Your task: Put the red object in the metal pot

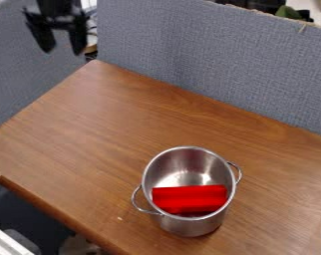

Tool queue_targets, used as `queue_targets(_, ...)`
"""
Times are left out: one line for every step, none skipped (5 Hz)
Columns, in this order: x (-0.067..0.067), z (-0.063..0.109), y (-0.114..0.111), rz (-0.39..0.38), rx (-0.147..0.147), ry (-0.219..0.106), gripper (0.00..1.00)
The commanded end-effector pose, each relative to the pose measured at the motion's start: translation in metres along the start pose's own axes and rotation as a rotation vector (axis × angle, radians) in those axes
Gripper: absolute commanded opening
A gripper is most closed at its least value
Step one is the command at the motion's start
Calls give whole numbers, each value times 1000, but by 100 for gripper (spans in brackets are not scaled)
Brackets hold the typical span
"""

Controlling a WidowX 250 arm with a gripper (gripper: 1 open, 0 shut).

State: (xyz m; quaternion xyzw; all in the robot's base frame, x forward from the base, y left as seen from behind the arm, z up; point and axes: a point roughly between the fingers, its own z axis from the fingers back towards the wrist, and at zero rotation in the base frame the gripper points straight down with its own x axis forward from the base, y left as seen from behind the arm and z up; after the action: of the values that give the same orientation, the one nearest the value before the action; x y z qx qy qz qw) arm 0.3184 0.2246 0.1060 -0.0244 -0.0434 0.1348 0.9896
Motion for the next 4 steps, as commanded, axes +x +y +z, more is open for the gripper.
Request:
queue_targets(14, 30, 0, -36, 10, -61, 100)
queue_targets(9, -13, -12, -4, -3, -43, 100)
queue_targets(-11, -32, -37, 1, 4, -85, 100)
queue_targets(-4, -5, -23, 24, 8, -81, 100)
